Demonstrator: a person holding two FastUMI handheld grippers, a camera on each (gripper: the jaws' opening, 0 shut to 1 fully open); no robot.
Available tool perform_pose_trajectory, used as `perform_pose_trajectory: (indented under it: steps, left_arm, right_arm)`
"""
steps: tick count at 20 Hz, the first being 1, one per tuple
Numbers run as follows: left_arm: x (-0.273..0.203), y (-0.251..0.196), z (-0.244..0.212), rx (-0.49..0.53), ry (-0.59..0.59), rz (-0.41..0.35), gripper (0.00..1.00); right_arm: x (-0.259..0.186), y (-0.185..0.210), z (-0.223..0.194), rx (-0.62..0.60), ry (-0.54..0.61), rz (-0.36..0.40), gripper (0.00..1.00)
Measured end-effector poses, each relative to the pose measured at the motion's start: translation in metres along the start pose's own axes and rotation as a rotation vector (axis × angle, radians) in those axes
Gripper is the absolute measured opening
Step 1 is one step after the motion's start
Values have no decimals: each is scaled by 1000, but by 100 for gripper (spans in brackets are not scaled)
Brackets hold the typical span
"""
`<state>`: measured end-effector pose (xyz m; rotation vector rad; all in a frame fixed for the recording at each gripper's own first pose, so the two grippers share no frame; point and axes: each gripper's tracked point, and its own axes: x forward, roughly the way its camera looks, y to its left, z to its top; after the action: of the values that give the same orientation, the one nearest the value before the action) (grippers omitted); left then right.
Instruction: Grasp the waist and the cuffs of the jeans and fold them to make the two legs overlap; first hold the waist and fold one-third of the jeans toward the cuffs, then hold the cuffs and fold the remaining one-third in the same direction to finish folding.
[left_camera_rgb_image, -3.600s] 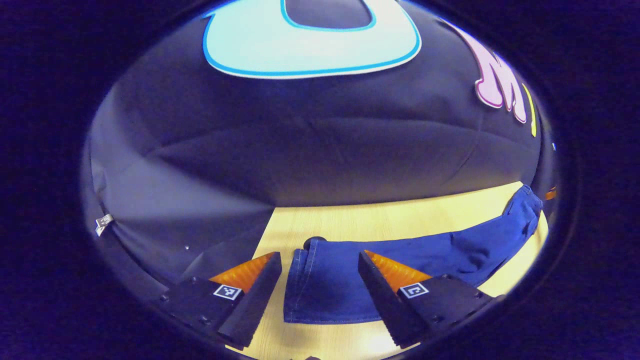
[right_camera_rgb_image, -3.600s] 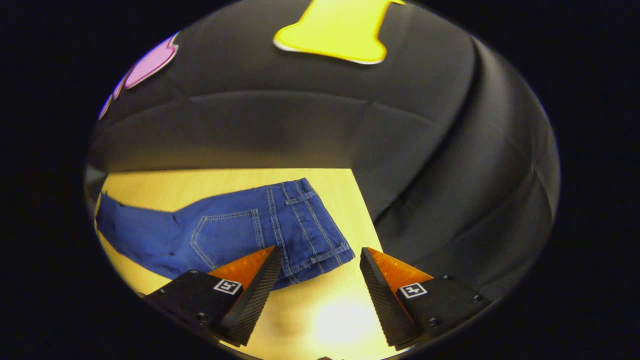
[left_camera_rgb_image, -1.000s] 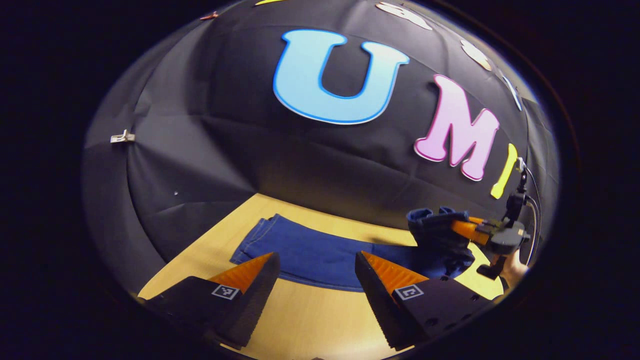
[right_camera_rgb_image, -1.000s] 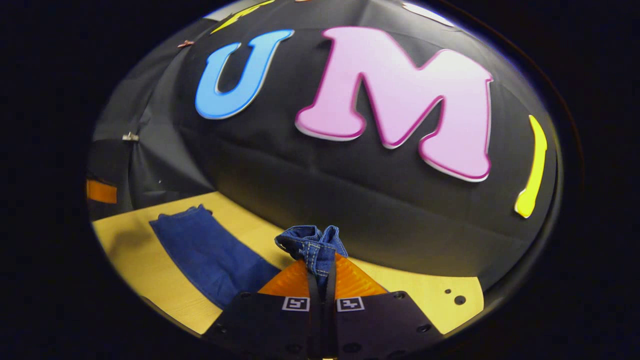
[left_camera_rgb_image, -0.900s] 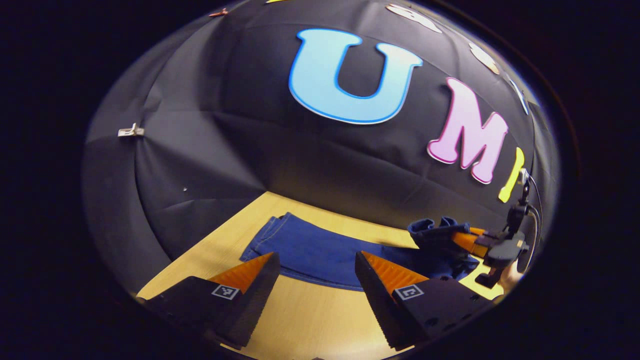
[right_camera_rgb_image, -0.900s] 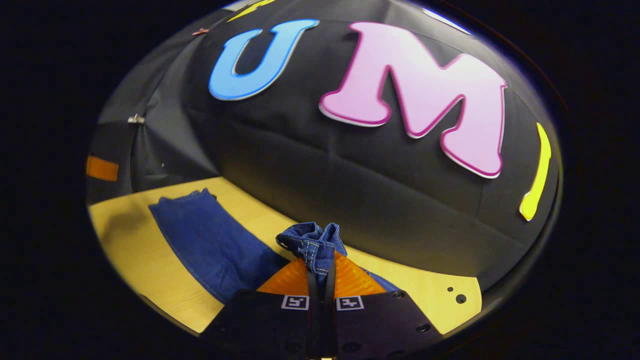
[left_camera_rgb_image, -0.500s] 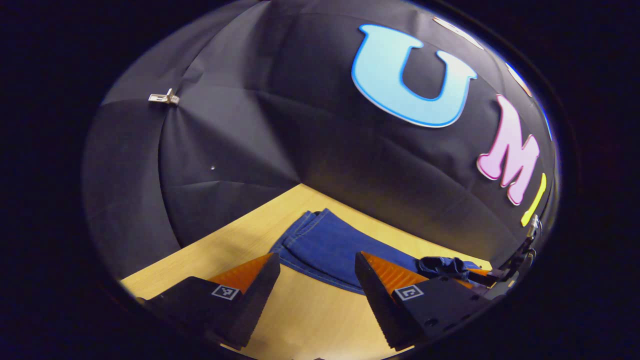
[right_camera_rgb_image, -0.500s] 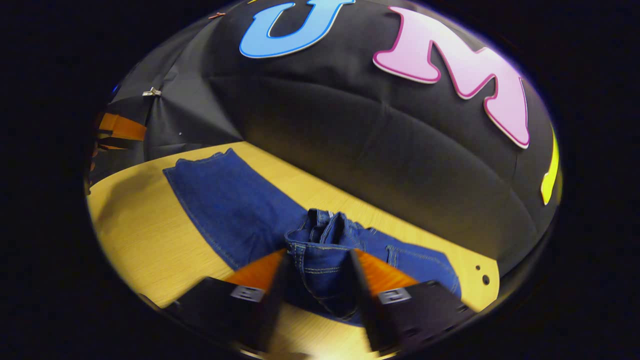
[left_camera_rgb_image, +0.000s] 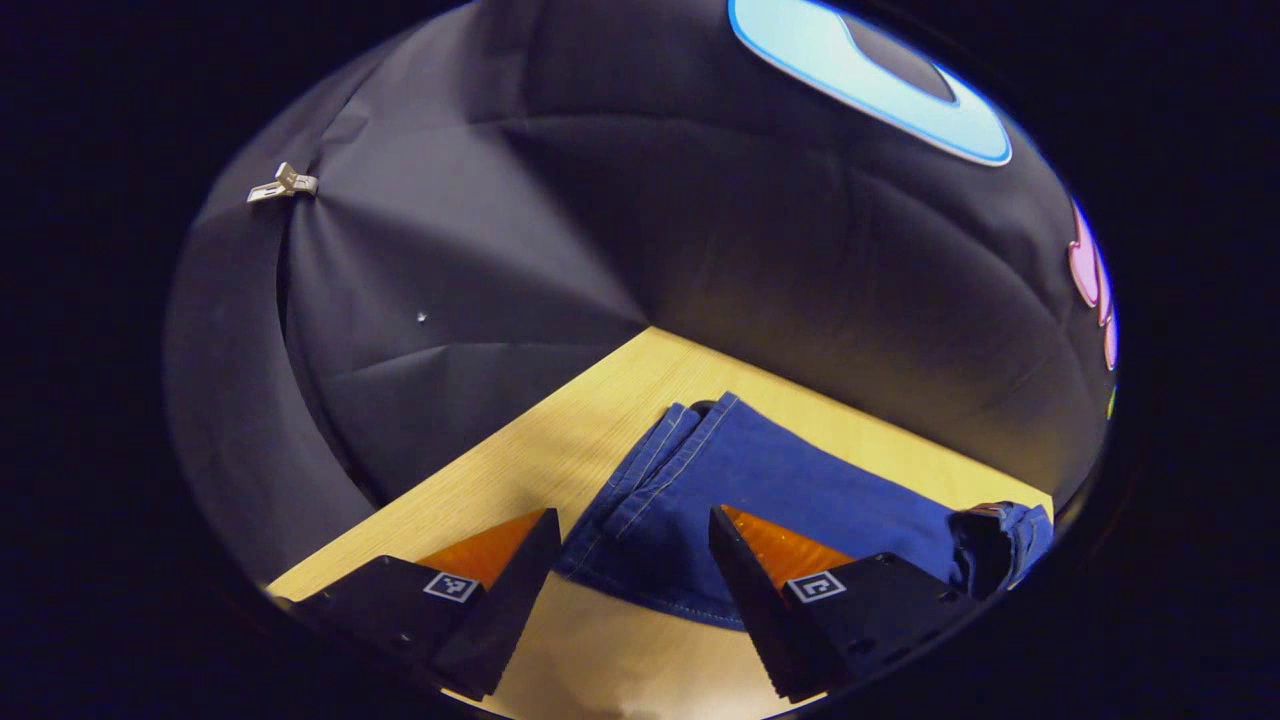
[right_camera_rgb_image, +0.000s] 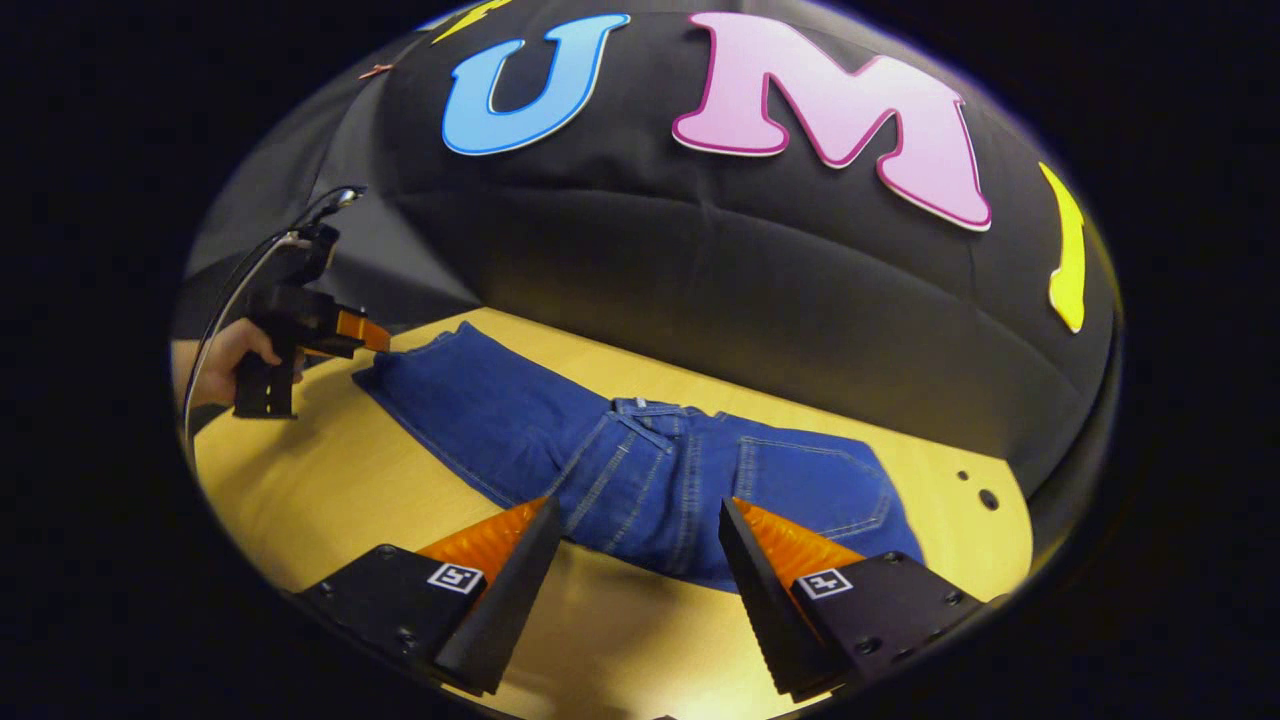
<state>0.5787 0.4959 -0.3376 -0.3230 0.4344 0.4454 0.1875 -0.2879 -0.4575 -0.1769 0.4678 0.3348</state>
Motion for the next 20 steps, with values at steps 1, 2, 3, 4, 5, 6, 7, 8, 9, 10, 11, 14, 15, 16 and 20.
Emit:
perform_pose_trajectory:
  steps: [1, 2, 3, 4, 5, 6, 7, 8, 9, 10, 11, 14, 15, 16, 20]
  left_arm:
    - [8, 3, -5, 4, 29, 21, 96]
    - [14, 5, -11, 9, 55, 37, 96]
    - [18, 6, -16, 13, 76, 40, 96]
    - [20, 8, -13, 40, 66, 45, 96]
    - [21, 8, -14, 63, 73, 46, 96]
    - [16, 6, -16, 91, 88, 53, 95]
    - [13, 4, -15, 125, 104, 47, 93]
    - [13, 3, -13, 143, 111, 31, 90]
    - [10, -1, -9, 139, 116, 4, 83]
    - [8, -12, -10, 112, 121, -51, 71]
    - [3, -22, -10, 59, 118, -105, 58]
    - [0, -30, -11, -35, 109, -153, 29]
    - [3, -33, -11, -61, 108, -171, 22]
    - [3, -34, -10, -92, 108, -190, 18]
    - [-1, -40, -6, -218, 108, -223, 13]
  right_arm:
    - [-4, -3, -1, 18, 2, 0, 98]
    - [-9, -3, 0, 58, 3, 13, 98]
    - [-12, -4, 1, 100, 4, 24, 98]
    - [-14, -5, 0, 123, 7, 28, 97]
    - [-15, -8, -1, 117, 11, 23, 97]
    - [-16, -14, -3, 100, 14, 14, 97]
    - [-18, -18, -4, 87, 16, 8, 97]
    - [-18, -20, -7, 87, 22, 7, 97]
    - [-18, -22, -11, 95, 30, 10, 97]
    - [-19, -23, -15, 105, 41, 9, 98]
    - [-19, -25, -21, 116, 56, 7, 98]
    - [-21, -33, -38, 132, 90, -7, 98]
    - [-22, -35, -42, 134, 98, -10, 98]
    - [-23, -37, -45, 135, 103, -12, 97]
    - [-23, -42, -46, 120, 107, -37, 98]
